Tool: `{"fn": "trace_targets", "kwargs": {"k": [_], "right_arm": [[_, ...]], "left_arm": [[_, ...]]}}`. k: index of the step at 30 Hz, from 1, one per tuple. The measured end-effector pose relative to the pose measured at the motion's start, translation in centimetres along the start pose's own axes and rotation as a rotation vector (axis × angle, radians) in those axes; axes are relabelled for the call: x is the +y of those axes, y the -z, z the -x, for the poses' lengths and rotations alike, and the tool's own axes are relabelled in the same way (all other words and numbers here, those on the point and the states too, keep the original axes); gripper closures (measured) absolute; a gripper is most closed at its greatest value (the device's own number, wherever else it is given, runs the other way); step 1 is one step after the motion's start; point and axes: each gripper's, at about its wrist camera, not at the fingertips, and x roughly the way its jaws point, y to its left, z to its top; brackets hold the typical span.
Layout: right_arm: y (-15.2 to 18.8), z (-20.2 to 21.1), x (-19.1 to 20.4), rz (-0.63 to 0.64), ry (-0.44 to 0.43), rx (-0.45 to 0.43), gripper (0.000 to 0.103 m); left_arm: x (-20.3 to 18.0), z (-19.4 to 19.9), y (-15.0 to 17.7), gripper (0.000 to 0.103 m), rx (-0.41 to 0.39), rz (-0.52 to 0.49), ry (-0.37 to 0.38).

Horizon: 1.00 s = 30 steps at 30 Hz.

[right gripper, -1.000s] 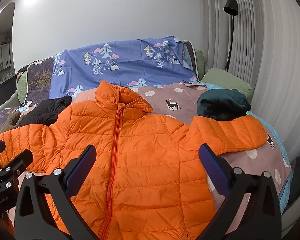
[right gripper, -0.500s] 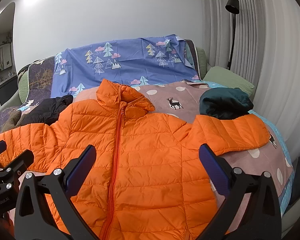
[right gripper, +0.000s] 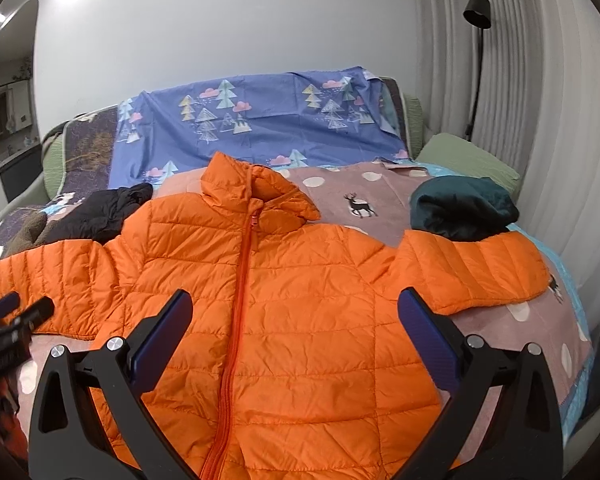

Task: Fold large clothes
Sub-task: 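Grasp the orange jacket sleeve with the left gripper and fold it across the body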

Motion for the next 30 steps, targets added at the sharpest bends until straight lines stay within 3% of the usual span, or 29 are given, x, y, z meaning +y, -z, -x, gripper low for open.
{"fn": "trace_targets", "kwargs": {"k": [1,3,6,10,11,13,15,21,23,25,27,30], "right_arm": [[0.1,-0.2,-0.2,0.002,-0.015,-0.002,0.001],[0.5,-1.0,-1.1,0.0,-0.044,-0.003,0.001],[1.2,-2.5,-1.6,0.007,-0.093,0.018,0.001],[1.9,-4.3,-1.1,0.01,-0.138,0.074,0.001],[2.0,-4.5,-0.8,0.017,-0.14,0.081,0.001],[2.2,-4.8,-0.1,0.035,-0.137,0.082,0.001],[2.3,-5.1,0.6,0.05,-0.138,0.085,0.001],[2.3,-6.3,1.7,0.085,-0.129,0.101,0.001],[2.3,-6.6,1.8,0.08,-0.13,0.1,0.001],[2.3,-6.8,1.9,0.078,-0.123,0.096,0.001],[2.2,-7.0,2.0,0.076,-0.118,0.088,0.001],[2.0,-6.9,2.2,0.073,-0.123,0.081,0.001]], "left_arm": [[1.6,-0.3,0.3,0.042,0.014,0.032,0.005],[6.1,-1.2,1.3,0.045,0.047,0.122,-0.014],[11.3,-2.2,3.0,0.046,0.081,0.203,-0.077],[16.1,-4.4,4.7,0.045,0.145,0.329,-0.083],[17.2,-5.2,5.0,0.043,0.157,0.369,-0.078],[18.2,-6.1,5.1,0.022,0.152,0.412,-0.068],[19.3,-7.3,4.9,0.013,0.136,0.455,-0.096],[22.3,-11.0,4.2,0.015,0.135,0.595,-0.094],[22.7,-11.5,4.1,0.035,0.119,0.596,-0.099],[22.5,-11.7,3.6,0.085,0.127,0.56,-0.072],[21.7,-11.0,2.8,0.097,0.1,0.524,-0.071],[18.9,-8.5,0.8,0.1,0.006,0.402,-0.101]]}}
